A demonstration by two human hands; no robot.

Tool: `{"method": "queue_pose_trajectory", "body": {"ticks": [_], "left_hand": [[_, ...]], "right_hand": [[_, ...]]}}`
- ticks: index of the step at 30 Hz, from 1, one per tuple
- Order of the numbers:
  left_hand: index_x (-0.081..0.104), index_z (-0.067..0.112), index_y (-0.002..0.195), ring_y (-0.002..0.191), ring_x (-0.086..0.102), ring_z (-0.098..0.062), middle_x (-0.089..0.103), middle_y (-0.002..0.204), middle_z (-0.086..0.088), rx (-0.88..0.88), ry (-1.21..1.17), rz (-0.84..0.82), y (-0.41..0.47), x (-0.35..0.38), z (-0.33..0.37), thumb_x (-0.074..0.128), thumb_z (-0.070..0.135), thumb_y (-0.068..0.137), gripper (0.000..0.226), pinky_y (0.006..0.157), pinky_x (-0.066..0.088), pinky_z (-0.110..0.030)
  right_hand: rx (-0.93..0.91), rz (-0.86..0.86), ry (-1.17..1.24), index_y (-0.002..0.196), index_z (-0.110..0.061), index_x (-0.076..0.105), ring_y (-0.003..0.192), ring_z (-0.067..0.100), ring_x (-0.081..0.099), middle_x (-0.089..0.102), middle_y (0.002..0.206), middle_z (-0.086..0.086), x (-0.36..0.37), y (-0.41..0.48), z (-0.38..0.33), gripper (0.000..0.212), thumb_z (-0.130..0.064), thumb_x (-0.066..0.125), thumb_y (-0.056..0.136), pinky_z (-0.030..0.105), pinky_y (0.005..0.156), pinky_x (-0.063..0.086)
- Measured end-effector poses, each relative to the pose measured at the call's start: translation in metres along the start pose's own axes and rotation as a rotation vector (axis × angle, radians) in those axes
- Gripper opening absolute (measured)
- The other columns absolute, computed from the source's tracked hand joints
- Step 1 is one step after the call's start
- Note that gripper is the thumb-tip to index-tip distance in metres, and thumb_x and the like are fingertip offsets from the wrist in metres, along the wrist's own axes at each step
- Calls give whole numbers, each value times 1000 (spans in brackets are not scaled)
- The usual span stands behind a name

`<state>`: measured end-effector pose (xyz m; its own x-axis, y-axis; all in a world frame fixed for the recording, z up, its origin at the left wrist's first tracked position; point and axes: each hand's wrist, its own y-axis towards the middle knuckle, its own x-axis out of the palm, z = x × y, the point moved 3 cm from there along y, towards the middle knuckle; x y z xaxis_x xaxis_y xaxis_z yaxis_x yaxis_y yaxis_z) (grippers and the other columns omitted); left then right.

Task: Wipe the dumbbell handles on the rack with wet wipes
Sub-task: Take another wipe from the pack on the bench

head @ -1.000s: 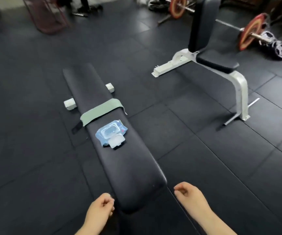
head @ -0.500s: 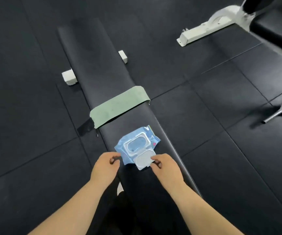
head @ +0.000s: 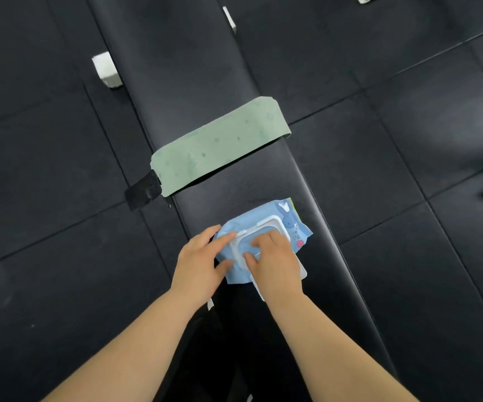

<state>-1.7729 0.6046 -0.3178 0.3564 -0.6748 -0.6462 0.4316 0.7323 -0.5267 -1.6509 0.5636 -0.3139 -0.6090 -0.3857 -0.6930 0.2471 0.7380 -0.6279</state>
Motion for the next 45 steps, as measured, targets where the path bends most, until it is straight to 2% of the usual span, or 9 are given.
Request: {"method": "queue_pose_trajectory", "body": {"ticks": [8,12,16,18,22,31,35,39,45], "left_hand": [[48,23,131,128,35,-17,39,141,5,14,-58,15,3,4,-6,62,11,84,51,110,23,-28],[46,24,132,129,33,-16,37,142,7,17,-86,13,3,6,-8,60,12,85,51,108,22,-24],[44,25,133,129,33,-17,36,143,7,41,-95,19,3,5,-10,60,13,86,51,109,21,-25],[45,25,133,129,34,-17,36,142,6,55,-92,29,3,4,-11,59,15,87,49,111,21,-28],[47,24,131,128,36,-17,38,141,5,61,-56,64,4,6,-9,57,20,88,44,111,22,-35],[58,17,122,124,42,-24,47,135,-4,70,135,231,8,11,1,62,24,84,38,109,14,-35],[66,11,97,98,59,-33,59,115,-14,280,262,322,11,11,17,82,12,58,42,90,38,-39],[63,21,69,90,41,-22,61,97,-5,536,343,412,17,14,45,66,17,55,15,77,28,-32],[66,25,49,83,38,-18,67,81,0,407,512,287,36,23,47,58,27,63,16,77,26,-31]], "right_hand": [[0,205,-323,106,1,54,95,17,56,56,107,13,-7,4,-18,33,-21,60,82,21,68,42],[-35,-34,-329,126,-5,38,114,23,43,41,125,12,5,3,-20,32,-9,32,94,27,80,38],[0,116,-336,114,-5,51,102,21,50,48,115,10,5,5,-18,27,-6,37,91,25,67,35],[47,298,-280,93,-2,62,80,21,53,56,97,8,-1,4,-17,19,-5,46,82,24,54,29],[72,70,-53,98,-6,55,94,23,50,52,107,6,9,0,-1,19,-17,41,89,27,63,30],[115,372,498,66,-16,44,87,10,41,39,94,-5,-12,-10,33,22,-3,58,76,12,59,31],[216,356,726,62,-16,44,69,9,45,51,86,2,-16,-3,46,23,0,54,75,5,60,34],[219,307,773,60,-19,44,65,11,45,52,70,-5,-22,0,53,25,-2,54,75,18,59,35],[206,256,711,62,-15,45,58,7,40,46,68,-6,-26,3,54,20,-4,55,76,16,54,31]]}}
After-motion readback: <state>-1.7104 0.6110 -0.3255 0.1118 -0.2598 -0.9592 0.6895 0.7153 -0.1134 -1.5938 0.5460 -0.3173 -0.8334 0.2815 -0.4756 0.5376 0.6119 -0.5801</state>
